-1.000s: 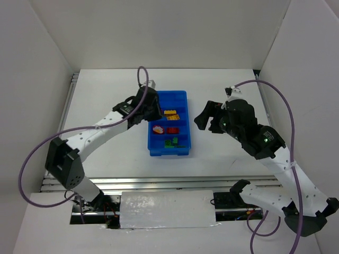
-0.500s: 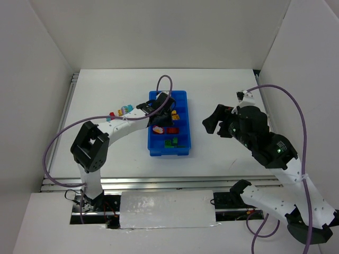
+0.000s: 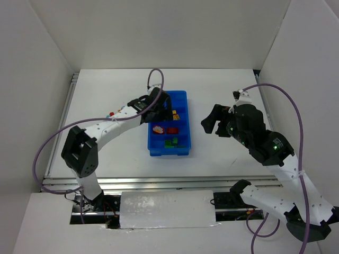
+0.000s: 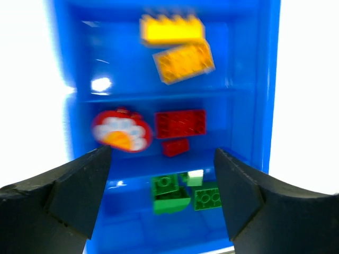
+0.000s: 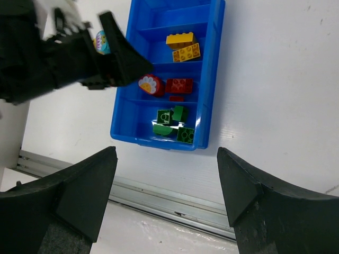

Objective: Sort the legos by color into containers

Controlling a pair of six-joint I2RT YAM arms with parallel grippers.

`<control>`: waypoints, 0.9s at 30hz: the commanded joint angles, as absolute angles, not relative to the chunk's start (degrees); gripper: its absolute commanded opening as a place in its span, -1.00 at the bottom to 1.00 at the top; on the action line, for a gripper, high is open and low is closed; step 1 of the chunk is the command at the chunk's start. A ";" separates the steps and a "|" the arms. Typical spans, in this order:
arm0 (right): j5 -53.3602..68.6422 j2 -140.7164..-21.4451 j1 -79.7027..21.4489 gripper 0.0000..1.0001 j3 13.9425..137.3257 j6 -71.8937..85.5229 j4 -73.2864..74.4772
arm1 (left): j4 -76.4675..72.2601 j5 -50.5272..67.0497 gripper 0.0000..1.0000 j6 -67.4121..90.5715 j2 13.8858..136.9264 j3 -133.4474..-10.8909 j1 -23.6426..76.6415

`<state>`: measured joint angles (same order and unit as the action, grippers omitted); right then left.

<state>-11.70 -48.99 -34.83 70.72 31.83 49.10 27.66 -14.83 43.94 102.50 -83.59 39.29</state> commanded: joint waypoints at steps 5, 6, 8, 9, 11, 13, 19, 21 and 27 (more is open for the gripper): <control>-10.20 -48.78 -34.45 0.67 70.40 31.38 46.41 | 39.55 -24.71 0.93 48.43 90.80 -82.72 24.57; -9.76 -48.52 -34.37 0.67 69.97 31.38 46.23 | 39.72 -24.44 0.94 47.99 89.75 -81.75 22.35; -8.70 -48.43 -34.28 0.67 69.70 31.46 45.70 | 40.25 -25.05 0.95 46.68 89.39 -79.28 17.17; -8.53 -48.34 -34.28 0.67 69.44 31.38 45.70 | 40.60 -25.66 0.96 46.23 89.99 -78.84 15.57; -7.74 -48.34 -34.19 0.67 69.26 31.46 45.26 | 40.26 -24.97 0.96 44.30 91.31 -77.61 11.37; -7.04 -48.34 -34.19 0.67 69.08 31.38 44.74 | 38.77 -24.35 0.96 42.38 93.68 -76.39 9.50; -5.80 -48.43 -34.19 0.67 68.91 30.85 44.30 | 32.26 -15.29 0.89 36.48 100.98 -77.95 1.86; -5.54 -48.25 -34.19 0.67 68.64 30.85 44.21 | 32.26 -15.82 0.89 35.51 103.26 -80.14 0.88; -5.80 -47.81 -34.19 0.67 67.94 30.85 43.59 | 32.87 -13.28 0.80 31.73 109.24 -84.37 -1.76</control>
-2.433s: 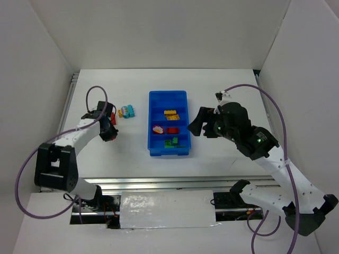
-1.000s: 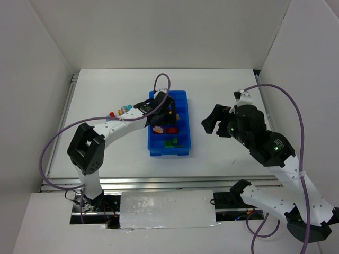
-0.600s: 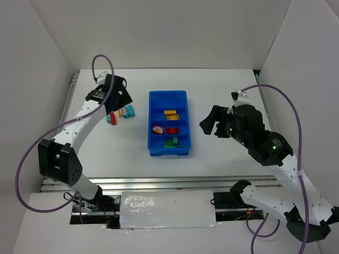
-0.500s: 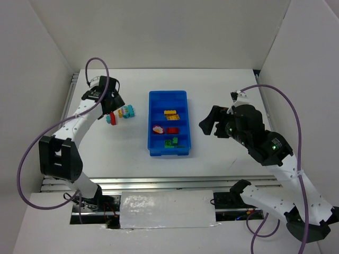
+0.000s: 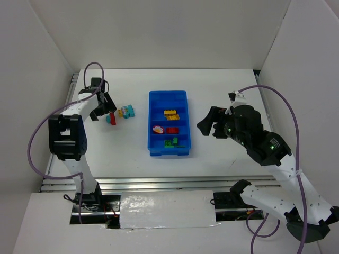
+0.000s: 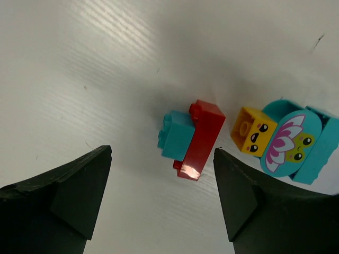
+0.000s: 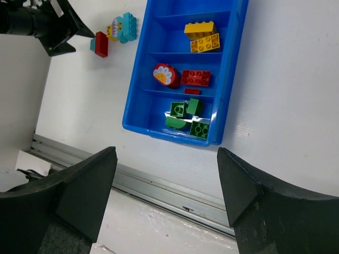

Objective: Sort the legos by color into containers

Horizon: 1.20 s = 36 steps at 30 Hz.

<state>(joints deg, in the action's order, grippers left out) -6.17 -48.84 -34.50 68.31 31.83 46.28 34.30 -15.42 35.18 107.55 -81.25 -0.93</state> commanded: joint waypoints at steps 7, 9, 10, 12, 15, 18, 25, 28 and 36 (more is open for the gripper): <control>-6.33 -48.60 -34.10 0.67 68.73 30.41 43.59 | 29.97 -11.43 0.76 31.12 110.13 -79.90 -1.76; -6.33 -48.87 -34.19 0.67 68.82 30.24 43.59 | 29.44 -10.99 0.73 31.03 110.65 -79.02 -1.85; -6.15 -49.04 -34.10 0.67 68.99 30.15 43.59 | 29.10 -10.55 0.72 30.85 110.83 -78.75 -1.76; -6.07 -49.57 -34.19 0.67 69.34 29.97 43.59 | 28.30 -10.20 0.72 31.02 111.01 -77.70 -1.85; -5.71 -50.18 -34.19 0.67 69.61 29.80 43.33 | 27.60 -9.84 0.62 31.20 111.27 -76.64 -1.76; -5.36 -50.45 -34.10 0.67 69.70 29.71 43.07 | 27.07 -10.02 0.44 31.29 111.97 -75.59 -1.85; -5.19 -50.80 -34.10 0.67 69.79 29.27 43.16 | 26.46 -10.02 0.16 31.64 111.62 -73.92 -1.85; -4.83 -50.71 -34.10 0.67 69.61 29.44 42.98 | 26.28 -9.49 -0.44 31.90 110.66 -72.96 -1.76; -3.17 -50.71 -34.01 0.67 67.33 30.50 41.40 | 27.68 -8.09 -1.00 31.20 98.38 -70.40 -1.58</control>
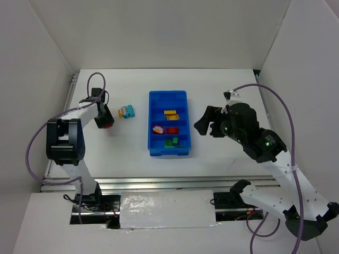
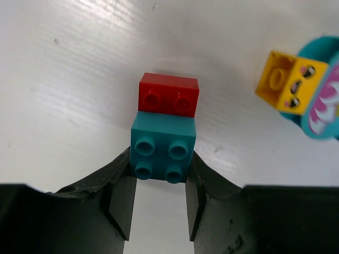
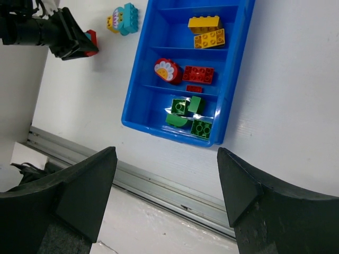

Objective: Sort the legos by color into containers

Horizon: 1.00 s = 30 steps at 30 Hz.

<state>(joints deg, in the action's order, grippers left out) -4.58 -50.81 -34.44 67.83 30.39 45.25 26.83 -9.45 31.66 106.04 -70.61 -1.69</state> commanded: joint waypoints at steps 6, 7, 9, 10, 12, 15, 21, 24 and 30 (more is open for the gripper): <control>1.91 -51.85 -33.75 0.67 66.18 32.87 38.06 | 28.39 3.05 -1.00 28.57 83.34 -67.69 -0.53; 2.98 -52.03 -33.58 0.67 66.36 33.48 36.75 | 27.26 6.03 -1.00 26.82 81.23 -67.24 1.39; 7.44 -53.08 -33.49 0.67 67.06 34.27 35.25 | 26.64 13.59 -1.00 24.45 74.82 -66.71 3.42; 9.56 -53.17 -33.31 0.67 67.32 34.36 32.72 | 25.67 16.84 -1.00 23.91 72.97 -66.62 5.52; 14.39 -53.17 -33.13 0.67 67.15 34.80 29.11 | 24.18 27.21 -1.00 23.21 67.78 -66.27 7.55; 25.03 -53.00 -33.13 0.67 65.57 37.25 17.54 | 18.47 41.80 -1.00 26.00 62.59 -64.60 12.02; 36.30 -52.56 -33.22 0.65 61.27 40.87 3.52 | 9.40 54.49 -1.00 32.08 56.61 -62.58 19.24; 38.39 -52.99 -33.66 0.65 61.00 40.87 1.06 | 8.71 58.26 -1.00 33.74 56.08 -63.02 21.35; 37.54 -53.18 -37.18 0.63 60.30 40.17 -1.84 | 3.70 59.76 -1.00 39.45 55.81 -62.93 27.41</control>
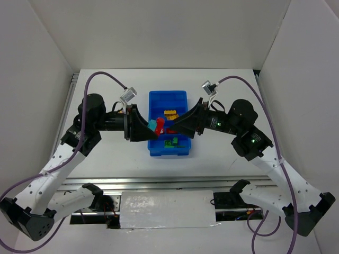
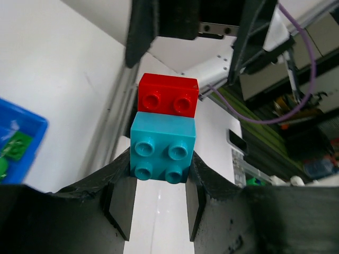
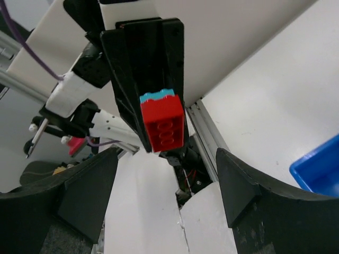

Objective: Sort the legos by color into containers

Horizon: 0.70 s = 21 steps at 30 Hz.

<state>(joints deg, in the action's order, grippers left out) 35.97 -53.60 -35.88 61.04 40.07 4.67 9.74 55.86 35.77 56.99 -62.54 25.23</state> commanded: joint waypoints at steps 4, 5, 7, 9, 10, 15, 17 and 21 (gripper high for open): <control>37.18 -53.70 -38.41 0.62 59.85 39.73 -3.08 | 0.53 58.89 -1.00 42.10 56.60 -62.49 32.33; 37.53 -53.88 -38.93 0.61 59.94 39.55 -3.34 | 0.53 57.58 -1.00 41.84 56.95 -62.66 33.13; 37.36 -53.96 -39.46 0.60 60.38 39.29 -2.99 | 0.96 56.52 -1.00 41.22 57.30 -63.19 34.45; 36.91 -53.88 -39.99 0.59 60.21 38.94 -3.16 | 0.44 56.42 -0.99 41.92 57.74 -63.28 34.80; 36.91 -53.88 -40.16 0.59 59.86 39.02 -3.60 | 0.44 56.25 -0.99 41.84 57.92 -63.46 35.07; 37.88 -54.49 -41.39 0.14 60.20 38.50 -3.53 | 0.44 55.20 -0.98 42.19 59.06 -63.98 35.42; 38.40 -54.67 -41.75 -0.18 59.77 38.06 -3.78 | 0.53 54.59 -0.96 42.36 59.33 -64.42 35.42; 38.68 -54.14 -41.92 -1.00 57.93 37.53 -4.48 | 1.05 52.65 -0.63 41.93 59.68 -65.56 35.42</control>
<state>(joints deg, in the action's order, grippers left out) 37.50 -54.46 -41.01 59.29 39.07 -2.17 4.27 54.85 41.89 59.44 -62.52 35.11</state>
